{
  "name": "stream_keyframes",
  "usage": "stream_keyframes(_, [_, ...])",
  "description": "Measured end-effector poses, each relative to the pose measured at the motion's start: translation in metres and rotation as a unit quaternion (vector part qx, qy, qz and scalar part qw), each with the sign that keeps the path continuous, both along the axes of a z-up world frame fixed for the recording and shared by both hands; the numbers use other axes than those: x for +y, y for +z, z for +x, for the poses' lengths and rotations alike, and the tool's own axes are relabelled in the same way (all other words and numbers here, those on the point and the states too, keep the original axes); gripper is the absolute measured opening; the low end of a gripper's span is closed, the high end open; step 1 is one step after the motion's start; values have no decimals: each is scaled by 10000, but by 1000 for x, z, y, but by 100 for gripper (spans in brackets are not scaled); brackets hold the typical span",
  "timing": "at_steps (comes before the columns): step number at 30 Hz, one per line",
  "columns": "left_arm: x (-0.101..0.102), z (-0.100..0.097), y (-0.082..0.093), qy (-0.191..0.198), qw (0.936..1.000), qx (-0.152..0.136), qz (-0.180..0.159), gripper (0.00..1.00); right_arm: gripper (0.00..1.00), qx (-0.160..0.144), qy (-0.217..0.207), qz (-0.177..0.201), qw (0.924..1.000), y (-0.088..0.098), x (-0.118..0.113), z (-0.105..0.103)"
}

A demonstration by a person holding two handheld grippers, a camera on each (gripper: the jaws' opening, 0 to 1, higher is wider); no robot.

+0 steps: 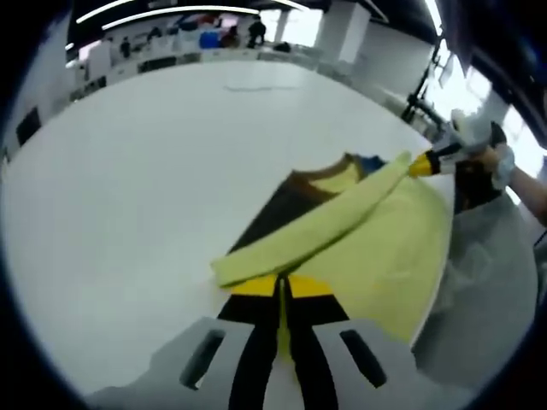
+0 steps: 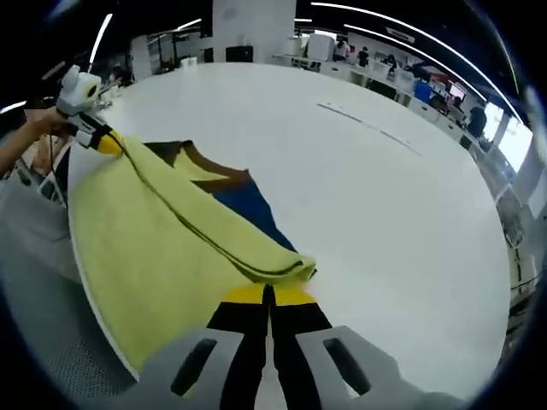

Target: Fold the garment on the visible template until the final outline fits inside the template.

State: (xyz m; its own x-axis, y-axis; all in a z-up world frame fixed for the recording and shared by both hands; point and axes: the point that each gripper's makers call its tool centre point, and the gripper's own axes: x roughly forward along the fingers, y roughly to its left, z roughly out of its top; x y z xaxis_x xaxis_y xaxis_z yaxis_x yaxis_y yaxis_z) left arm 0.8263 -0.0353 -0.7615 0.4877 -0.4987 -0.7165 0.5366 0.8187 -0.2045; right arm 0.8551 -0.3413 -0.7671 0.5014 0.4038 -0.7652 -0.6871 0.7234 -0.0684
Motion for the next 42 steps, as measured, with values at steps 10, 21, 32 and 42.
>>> stream_keyframes(10, [3, 15, 5, 174, 9998, -68, -106, 0, 1, -29, 146, 92, 9998, 1, 14, 10])
stream_keyframes(21, [6, 35, 7, 383, 9989, -246, -127, 0, 1, -136, 37, 227, 9996, 3, 17, 24])
stream_keyframes(32, [20, 49, 0, 583, 9980, -216, -124, 0, 2, -118, -41, 139, 9998, -1, 10, 37])
stream_keyframes(42, [20, 48, -4, 523, 9985, -153, -82, 0, 3, -19, 19, 38, 10000, -9, 9, 32])
